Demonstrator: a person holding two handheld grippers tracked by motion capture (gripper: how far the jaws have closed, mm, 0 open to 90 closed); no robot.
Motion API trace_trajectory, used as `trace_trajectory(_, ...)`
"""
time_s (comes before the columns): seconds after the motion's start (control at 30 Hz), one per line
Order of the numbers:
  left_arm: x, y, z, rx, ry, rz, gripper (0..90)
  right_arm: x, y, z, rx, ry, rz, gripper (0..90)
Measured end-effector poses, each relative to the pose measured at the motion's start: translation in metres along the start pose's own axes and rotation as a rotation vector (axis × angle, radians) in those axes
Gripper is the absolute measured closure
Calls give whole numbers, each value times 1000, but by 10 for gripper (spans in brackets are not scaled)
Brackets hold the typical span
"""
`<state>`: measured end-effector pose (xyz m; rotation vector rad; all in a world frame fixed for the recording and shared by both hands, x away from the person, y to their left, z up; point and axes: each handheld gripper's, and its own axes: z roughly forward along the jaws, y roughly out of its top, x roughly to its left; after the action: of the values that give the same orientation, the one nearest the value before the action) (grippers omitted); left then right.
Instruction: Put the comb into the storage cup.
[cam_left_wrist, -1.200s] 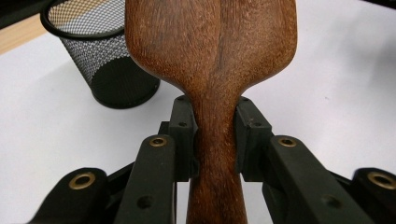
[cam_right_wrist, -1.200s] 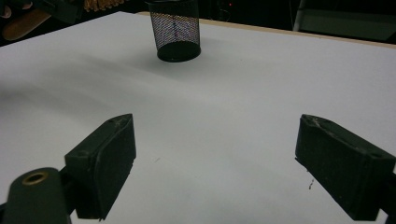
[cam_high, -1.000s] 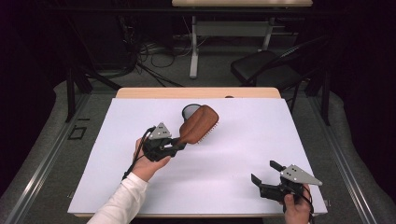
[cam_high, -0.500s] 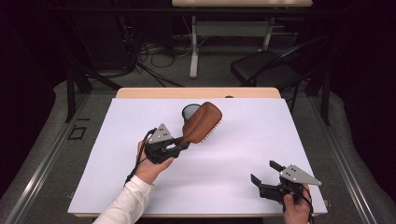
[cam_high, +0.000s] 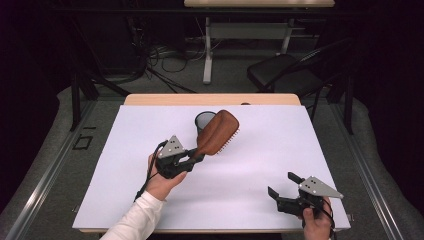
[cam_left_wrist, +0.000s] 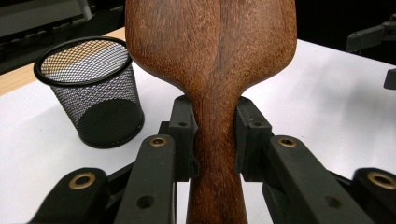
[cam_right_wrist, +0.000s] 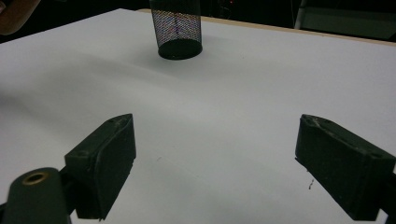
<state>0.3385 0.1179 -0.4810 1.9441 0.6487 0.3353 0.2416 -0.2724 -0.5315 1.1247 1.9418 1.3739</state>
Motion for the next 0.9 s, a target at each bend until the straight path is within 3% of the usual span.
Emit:
trace_trajectory(0.53,0,-2,-3,-19,3,-10,724,2,2,8,42,11,13,120)
trace_trajectory(0.9,2,-2,-7,-33,7,-19,724,13,28,13,31,59,10,120)
